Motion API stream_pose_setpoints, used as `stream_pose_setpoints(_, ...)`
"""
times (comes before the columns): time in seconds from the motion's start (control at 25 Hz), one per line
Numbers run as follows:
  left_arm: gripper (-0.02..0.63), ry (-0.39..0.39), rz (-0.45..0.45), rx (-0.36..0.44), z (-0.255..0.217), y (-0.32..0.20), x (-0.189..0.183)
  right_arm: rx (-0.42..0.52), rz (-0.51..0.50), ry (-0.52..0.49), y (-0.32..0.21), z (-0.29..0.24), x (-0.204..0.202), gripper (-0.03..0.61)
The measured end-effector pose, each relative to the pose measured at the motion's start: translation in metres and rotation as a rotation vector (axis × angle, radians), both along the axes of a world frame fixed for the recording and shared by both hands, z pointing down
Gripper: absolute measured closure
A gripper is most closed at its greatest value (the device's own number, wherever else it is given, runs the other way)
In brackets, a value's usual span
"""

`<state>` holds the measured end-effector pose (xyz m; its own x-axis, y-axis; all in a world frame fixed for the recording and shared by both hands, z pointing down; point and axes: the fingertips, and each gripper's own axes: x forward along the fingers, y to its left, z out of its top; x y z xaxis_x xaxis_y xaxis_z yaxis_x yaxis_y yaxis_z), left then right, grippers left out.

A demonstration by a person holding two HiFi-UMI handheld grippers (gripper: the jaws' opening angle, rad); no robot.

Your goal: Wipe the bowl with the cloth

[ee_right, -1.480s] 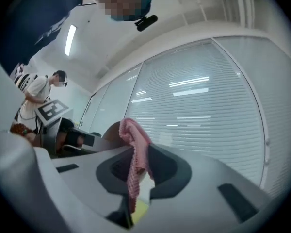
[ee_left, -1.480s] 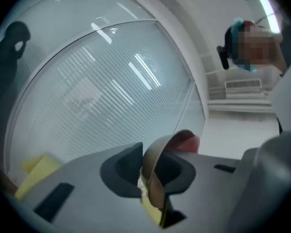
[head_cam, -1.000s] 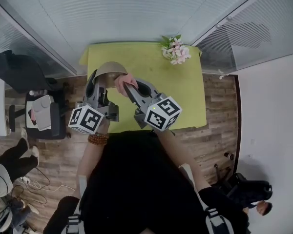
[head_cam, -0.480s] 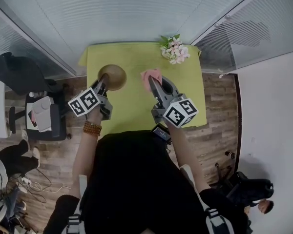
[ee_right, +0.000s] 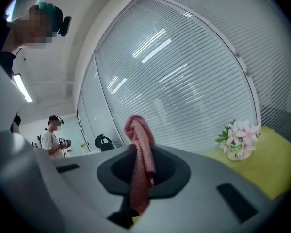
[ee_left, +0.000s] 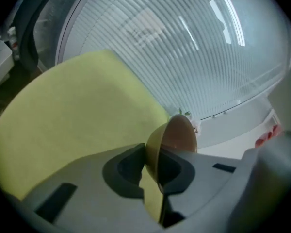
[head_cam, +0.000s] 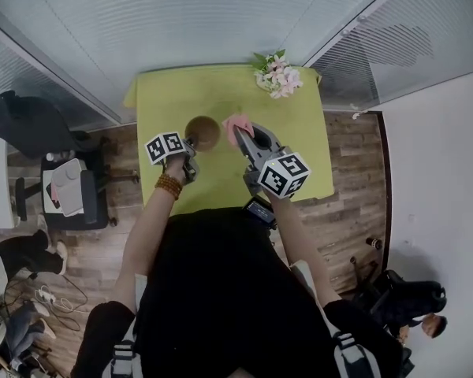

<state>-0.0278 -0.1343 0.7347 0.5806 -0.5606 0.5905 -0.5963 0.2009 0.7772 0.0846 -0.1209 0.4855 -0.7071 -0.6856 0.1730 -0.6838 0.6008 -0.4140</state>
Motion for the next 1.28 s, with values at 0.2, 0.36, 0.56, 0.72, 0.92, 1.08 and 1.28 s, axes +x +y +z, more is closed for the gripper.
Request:
stream_pose_setpoints(0.2, 0.583, -0.038, 0.002, -0.141, 0.052, 0.018, 0.003, -0.022, -0.004, 0.015, 0.005, 0.009, 0.002, 0.549)
stream_pose_setpoints(0.36, 0.582, -0.004, 0.005, -0.15, 0.054, 0.02, 0.01, -0.038, -0.011, 0.023, 0.006, 0.015, 0.003, 0.549)
stream_pose_setpoints(0.56, 0.511, 0.072, 0.028, -0.138, 0.053, 0.02, 0.017, -0.042, -0.026, 0.027, 0.007, 0.019, 0.0, 0.549)
stream_pose_setpoints(0.72, 0.399, 0.122, 0.031, -0.129, 0.047, 0.024, 0.012, -0.038, -0.024, 0.022, 0.005, 0.017, -0.002, 0.549)
stream_pose_setpoints(0.92, 0.393, 0.097, 0.029, -0.091, 0.03, 0.034, -0.016, -0.028, -0.025, 0.017, 0.004, 0.014, -0.002, 0.548)
stream_pose_setpoints(1.08, 0.394, 0.007, 0.059, 0.079, -0.018, 0.022, -0.04, -0.006, -0.034, 0.028, -0.004, 0.011, -0.008, 0.548)
stream_pose_setpoints(1.28, 0.404, -0.272, 0.111, 0.522, -0.134, -0.012, -0.05, 0.101, -0.029, 0.091, -0.018, -0.011, -0.024, 0.548)
